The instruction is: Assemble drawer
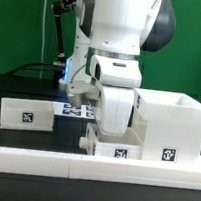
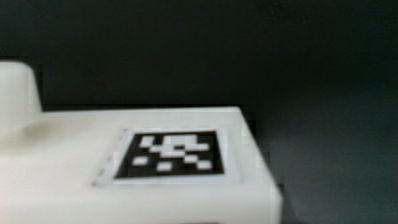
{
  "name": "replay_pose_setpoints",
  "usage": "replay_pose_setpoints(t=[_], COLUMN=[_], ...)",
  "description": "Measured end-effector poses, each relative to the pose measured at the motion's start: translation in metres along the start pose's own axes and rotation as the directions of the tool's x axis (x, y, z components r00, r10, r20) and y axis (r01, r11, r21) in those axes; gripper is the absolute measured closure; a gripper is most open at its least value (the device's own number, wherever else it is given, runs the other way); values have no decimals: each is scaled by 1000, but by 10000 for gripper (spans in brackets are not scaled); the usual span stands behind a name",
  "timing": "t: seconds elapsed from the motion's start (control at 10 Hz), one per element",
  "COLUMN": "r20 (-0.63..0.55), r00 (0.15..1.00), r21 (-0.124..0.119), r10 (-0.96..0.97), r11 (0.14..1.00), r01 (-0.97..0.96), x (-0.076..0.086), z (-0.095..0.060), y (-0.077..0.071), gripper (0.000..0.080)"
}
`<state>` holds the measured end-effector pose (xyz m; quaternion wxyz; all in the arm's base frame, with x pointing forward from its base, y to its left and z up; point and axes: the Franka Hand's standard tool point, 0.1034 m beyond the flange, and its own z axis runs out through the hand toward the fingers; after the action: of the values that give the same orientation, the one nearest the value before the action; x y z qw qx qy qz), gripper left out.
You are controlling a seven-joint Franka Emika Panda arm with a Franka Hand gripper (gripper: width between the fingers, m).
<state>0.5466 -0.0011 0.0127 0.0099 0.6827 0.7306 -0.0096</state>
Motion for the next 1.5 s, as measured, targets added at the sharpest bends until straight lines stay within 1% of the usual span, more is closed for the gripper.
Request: replay_pose_setpoints(t=[0.2, 0.4, 1.0, 1.3, 1.5], r20=[-2, -4, -7, -5, 5], r00=[1000, 1000, 998, 999, 1000], r21=[-3, -32, -31, -35, -44], r10=[12, 18, 63, 53, 25], r11=[1000, 999, 998, 998, 999], r01=[-12, -18, -63, -53, -25], x=[2, 0, 3, 5, 6], z=[0, 2, 2, 3, 3], y=[0, 0, -1, 0, 0], gripper=[758, 758, 758, 758, 758])
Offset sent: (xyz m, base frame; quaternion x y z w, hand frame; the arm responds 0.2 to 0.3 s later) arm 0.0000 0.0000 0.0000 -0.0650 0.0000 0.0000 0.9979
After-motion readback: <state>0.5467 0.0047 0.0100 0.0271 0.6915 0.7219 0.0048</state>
